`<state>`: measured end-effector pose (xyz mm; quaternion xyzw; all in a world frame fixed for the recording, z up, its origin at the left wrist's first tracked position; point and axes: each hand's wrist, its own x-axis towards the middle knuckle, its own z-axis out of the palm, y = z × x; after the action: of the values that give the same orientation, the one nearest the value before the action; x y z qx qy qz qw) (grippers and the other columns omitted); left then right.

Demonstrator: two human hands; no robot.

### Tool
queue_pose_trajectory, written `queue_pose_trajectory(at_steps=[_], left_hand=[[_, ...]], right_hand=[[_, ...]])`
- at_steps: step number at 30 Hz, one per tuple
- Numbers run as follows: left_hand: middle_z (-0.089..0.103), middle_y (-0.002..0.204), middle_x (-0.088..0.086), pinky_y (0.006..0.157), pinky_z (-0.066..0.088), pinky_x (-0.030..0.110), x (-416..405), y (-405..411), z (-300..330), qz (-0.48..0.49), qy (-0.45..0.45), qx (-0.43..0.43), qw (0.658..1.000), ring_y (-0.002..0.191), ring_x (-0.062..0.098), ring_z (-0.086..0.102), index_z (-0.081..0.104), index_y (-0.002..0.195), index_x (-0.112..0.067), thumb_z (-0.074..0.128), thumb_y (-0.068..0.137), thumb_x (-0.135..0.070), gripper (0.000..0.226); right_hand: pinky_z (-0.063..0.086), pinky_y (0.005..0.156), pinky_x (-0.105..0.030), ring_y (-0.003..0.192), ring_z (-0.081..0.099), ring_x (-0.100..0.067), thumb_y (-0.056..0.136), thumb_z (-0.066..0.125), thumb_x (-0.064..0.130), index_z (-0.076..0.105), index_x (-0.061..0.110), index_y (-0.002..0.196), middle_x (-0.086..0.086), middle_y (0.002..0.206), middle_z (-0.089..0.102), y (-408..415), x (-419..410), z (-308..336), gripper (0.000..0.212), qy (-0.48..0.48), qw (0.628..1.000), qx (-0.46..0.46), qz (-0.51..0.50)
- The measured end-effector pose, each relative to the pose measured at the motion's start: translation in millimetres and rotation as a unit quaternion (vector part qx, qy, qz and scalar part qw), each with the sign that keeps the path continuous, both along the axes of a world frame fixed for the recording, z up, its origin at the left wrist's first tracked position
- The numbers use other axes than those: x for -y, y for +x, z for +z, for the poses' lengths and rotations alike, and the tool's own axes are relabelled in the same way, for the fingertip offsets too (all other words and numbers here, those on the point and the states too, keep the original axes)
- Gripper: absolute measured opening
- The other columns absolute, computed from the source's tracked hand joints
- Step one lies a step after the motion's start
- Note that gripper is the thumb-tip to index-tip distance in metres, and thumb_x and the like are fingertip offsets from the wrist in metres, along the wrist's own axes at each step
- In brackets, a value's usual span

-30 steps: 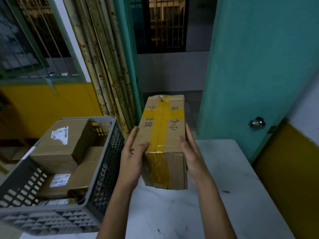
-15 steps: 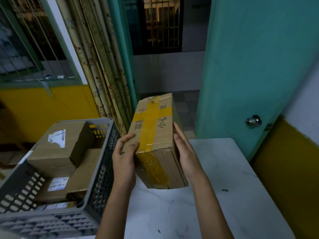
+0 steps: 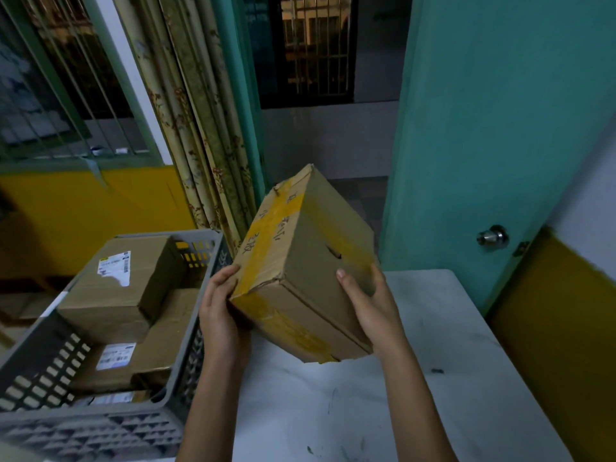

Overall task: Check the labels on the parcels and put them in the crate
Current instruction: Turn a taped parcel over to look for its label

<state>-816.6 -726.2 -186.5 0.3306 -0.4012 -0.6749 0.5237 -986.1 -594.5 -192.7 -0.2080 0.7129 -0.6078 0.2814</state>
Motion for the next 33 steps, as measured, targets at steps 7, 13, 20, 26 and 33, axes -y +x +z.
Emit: queue_pose_trajectory(at_steps=[7, 13, 20, 26, 33], left_hand=[[0.070, 0.126, -0.017, 0.109, 0.043, 0.037, 9.1, 24.9, 7.4, -0.169, -0.146, 0.231, 0.947, 0.125, 0.007, 0.060, 0.073, 0.120, -0.034, 0.050, 0.091, -0.067, 0.050], [0.063, 0.130, -0.018, 0.102, 0.054, 0.035, 4.2, 14.5, 13.0, -0.220, -0.176, 0.371, 0.885, 0.113, 0.001, 0.065, 0.046, 0.144, -0.037, 0.074, 0.076, -0.064, 0.078], [0.064, 0.123, -0.011, 0.089, 0.056, 0.033, 1.6, 6.5, 3.6, -0.152, -0.153, 0.415, 0.884, 0.105, 0.006, 0.064, 0.048, 0.127, -0.035, 0.077, 0.079, -0.059, 0.060], [0.063, 0.128, 0.007, 0.093, 0.054, 0.052, -8.2, -5.9, 15.7, 0.021, -0.191, 0.562, 0.805, 0.113, 0.032, 0.063, 0.048, 0.123, -0.022, 0.052, 0.055, -0.101, 0.104], [0.048, 0.139, 0.011, 0.095, 0.046, 0.052, -15.2, -15.9, 17.1, 0.054, -0.156, 0.575, 0.802, 0.126, 0.038, 0.055, 0.037, 0.135, -0.012, 0.066, 0.060, -0.090, 0.112]], right_hand=[[0.031, 0.103, -0.025, 0.138, 0.039, -0.011, 0.087, 0.075, 0.047, 0.020, 0.034, 0.160, 0.017, 0.148, 0.039, -5.3, -8.9, 3.2, 0.093, -0.038, 0.996, -0.052, -0.056], [0.032, 0.103, -0.023, 0.123, 0.035, 0.002, 0.086, 0.080, 0.039, 0.022, 0.034, 0.159, 0.024, 0.136, 0.034, 0.8, -1.7, 1.9, 0.094, -0.024, 0.989, -0.126, -0.067], [0.041, 0.108, -0.031, 0.125, 0.047, -0.004, 0.090, 0.074, 0.035, 0.042, 0.031, 0.151, 0.014, 0.136, 0.048, 0.4, -0.5, -4.3, 0.069, -0.047, 0.987, -0.125, -0.086], [0.049, 0.105, -0.039, 0.124, 0.055, -0.010, 0.091, 0.073, 0.036, 0.049, 0.033, 0.146, 0.011, 0.138, 0.058, 8.0, 1.4, -6.7, 0.060, -0.064, 0.987, -0.115, -0.093], [0.041, 0.077, -0.001, 0.105, 0.058, 0.002, 0.090, 0.076, 0.026, 0.054, 0.031, 0.134, 0.018, 0.121, 0.059, 22.5, 5.2, -7.8, 0.050, -0.068, 0.980, -0.163, -0.092]])
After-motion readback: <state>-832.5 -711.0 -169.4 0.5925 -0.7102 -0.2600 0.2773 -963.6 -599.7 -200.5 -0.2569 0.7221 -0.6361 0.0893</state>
